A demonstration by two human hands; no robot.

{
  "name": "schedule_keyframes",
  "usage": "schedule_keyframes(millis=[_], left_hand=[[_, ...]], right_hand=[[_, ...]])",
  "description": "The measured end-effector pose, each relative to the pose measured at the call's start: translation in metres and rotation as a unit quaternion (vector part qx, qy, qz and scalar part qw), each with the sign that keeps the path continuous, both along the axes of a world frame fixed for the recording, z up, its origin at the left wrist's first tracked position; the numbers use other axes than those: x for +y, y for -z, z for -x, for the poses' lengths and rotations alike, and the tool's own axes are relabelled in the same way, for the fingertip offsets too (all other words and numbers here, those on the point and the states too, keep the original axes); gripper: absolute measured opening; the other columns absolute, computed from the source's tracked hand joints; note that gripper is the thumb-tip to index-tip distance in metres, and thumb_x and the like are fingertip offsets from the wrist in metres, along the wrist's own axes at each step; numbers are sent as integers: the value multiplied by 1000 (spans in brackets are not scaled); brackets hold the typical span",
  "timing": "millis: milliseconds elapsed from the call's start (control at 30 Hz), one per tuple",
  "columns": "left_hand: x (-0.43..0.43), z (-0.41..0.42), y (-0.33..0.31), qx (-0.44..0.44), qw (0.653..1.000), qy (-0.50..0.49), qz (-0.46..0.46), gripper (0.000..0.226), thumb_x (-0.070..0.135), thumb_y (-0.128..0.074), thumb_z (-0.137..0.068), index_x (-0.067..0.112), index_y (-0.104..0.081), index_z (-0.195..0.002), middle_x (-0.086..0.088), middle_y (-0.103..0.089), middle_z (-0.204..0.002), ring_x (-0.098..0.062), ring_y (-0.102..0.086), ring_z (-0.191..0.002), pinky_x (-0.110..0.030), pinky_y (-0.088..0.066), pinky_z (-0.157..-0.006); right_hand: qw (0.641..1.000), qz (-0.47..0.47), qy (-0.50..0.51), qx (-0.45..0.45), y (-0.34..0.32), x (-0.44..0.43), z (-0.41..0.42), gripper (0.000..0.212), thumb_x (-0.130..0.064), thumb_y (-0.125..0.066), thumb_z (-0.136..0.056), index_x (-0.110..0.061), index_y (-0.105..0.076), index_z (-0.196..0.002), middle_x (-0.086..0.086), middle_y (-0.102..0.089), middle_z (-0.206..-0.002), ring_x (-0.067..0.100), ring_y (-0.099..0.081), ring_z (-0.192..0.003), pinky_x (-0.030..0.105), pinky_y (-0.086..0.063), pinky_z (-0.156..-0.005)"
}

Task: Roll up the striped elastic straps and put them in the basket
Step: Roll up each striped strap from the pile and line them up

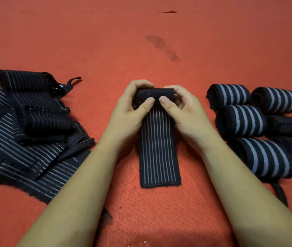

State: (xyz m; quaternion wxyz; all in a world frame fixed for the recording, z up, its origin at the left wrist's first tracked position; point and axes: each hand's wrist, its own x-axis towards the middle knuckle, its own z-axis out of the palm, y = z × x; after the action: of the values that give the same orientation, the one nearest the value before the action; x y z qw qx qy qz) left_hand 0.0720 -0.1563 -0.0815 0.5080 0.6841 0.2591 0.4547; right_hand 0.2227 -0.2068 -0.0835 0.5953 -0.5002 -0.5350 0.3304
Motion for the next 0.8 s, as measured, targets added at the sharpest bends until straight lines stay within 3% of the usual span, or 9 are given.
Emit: schedule_keyframes(millis=[100, 167, 233, 367, 500, 600, 700, 800], left_hand=[[-5, -5, -2, -5, 998, -26, 61, 22, 33, -55, -101, 21, -59, -119, 7, -64, -104, -3, -60, -96, -21, -47, -86], [-4, -6, 0, 3, 996, -23, 87, 25, 35, -53, -102, 15, -62, -115, 3, -67, -103, -6, -61, -95, -26, -49, -87], [-3, -5, 1, -20, 995, 4, 98, 21, 29, -57, -99, 13, -62, -112, 1, -67, -101, -11, -61, -94, -30, -48, -86], [-1, -2, 2, -2, 999, 7, 33, 28, 8, -56, -90, 16, -57, -117, 7, -64, -102, -4, -59, -95, -20, -46, -86], [0, -1, 2, 24, 999, 23, -6, 39, 3, -55, -89, 19, -54, -125, 4, -60, -111, -6, -56, -101, -25, -44, -92], [-2, -4, 1, 2, 998, 24, 66, 35, 27, -58, -93, 30, -54, -128, 3, -59, -110, -11, -57, -101, -35, -46, -94], [-1, -7, 0, 67, 989, -60, 114, 46, 67, -51, -89, 28, -63, -111, 4, -68, -104, -14, -65, -100, -45, -48, -101], [2, -5, 3, 75, 987, -76, 124, 55, 71, -50, -88, 18, -64, -95, -7, -70, -95, -26, -67, -91, -50, -50, -95]], right_hand=[[999, -28, -28, 33, -2, -2, -3, 23, -6, -61, -91, -12, -58, -113, 6, -62, -106, 12, -58, -98, 25, -49, -87], [998, -24, -38, 39, -2, -2, -4, 26, -1, -60, -89, -14, -59, -112, 7, -61, -106, 10, -59, -96, 23, -49, -85], [997, -1, -42, 63, -2, -2, -2, 27, -9, -63, -88, -18, -60, -113, 8, -62, -109, 12, -62, -96, 27, -52, -87], [996, 77, -1, 50, 5, 1, 2, 42, -36, -63, -94, -20, -53, -131, 8, -67, -116, 14, -67, -101, 33, -53, -89], [996, 63, -4, 59, 7, 2, 2, 42, -29, -58, -95, -12, -47, -131, 10, -66, -110, 15, -66, -94, 36, -55, -85], [995, 34, -33, 92, 1, -1, -1, 34, -14, -59, -92, -13, -48, -124, 11, -63, -103, 19, -64, -89, 35, -54, -79], [996, 18, -61, 56, -1, -4, 1, 34, -1, -57, -88, -19, -47, -115, 7, -57, -97, 16, -57, -87, 35, -50, -78], [997, 22, -64, 41, -1, -5, 3, 34, -1, -58, -88, -21, -49, -114, 7, -55, -98, 14, -55, -88, 31, -48, -79]])
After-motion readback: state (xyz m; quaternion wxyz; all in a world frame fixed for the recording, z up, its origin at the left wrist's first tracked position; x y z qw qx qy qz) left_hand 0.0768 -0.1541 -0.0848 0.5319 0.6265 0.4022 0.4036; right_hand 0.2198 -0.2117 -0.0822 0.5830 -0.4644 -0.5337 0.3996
